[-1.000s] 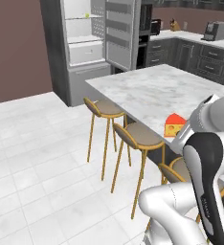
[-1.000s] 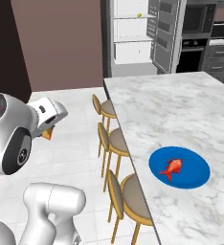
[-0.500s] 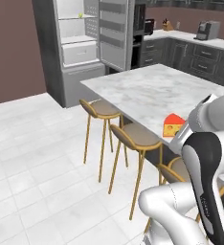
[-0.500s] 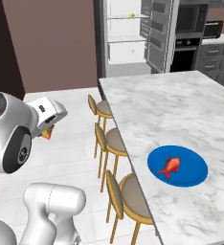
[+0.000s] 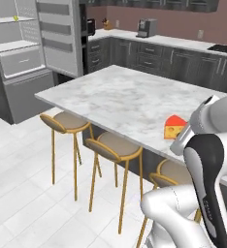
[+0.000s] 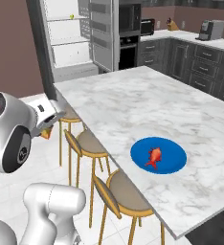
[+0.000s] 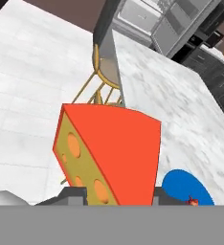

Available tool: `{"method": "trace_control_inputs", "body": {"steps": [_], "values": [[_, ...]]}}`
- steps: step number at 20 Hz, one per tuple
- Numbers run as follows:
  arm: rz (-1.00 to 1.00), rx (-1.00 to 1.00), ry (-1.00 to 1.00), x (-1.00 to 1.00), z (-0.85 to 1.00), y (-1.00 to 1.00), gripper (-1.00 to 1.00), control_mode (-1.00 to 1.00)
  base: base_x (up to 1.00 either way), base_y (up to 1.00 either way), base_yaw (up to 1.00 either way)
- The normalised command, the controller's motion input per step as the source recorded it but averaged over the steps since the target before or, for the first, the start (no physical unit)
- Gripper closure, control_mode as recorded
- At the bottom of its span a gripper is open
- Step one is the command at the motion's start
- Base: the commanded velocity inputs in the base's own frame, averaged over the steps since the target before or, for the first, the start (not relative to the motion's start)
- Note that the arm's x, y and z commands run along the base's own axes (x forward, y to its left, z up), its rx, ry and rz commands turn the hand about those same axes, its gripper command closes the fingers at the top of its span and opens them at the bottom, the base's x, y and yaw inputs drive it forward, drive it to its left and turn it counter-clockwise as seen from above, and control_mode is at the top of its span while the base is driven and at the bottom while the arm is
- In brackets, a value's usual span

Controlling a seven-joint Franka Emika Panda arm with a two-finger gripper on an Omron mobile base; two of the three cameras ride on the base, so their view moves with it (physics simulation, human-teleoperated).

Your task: Take the cheese, fish, and corn from the fridge and place them on the plate on the dining counter to create an appetizer plate.

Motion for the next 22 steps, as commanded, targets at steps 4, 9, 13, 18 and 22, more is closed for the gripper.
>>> {"method": "trace_control_inputs", "body": {"steps": [4,9,13,18,22], "values": [[-0.12,0.00,-0.01,0.00,-0.02,-0.01,1.00,-1.00,-0.13,-0.01,-0.43],[-0.40,0.00,0.00,0.00,-0.08,-0.33,1.00,-1.00,0.00,0.00,0.00],[-0.29,0.01,0.00,0.01,-0.08,-0.78,1.00,-1.00,0.00,0.00,0.00],[-0.13,0.15,0.07,0.00,0.00,-1.00,1.00,-1.00,0.00,0.00,0.00],[-0.04,0.30,0.18,0.00,-0.06,-0.99,1.00,-1.00,0.00,0.00,0.00]]}}
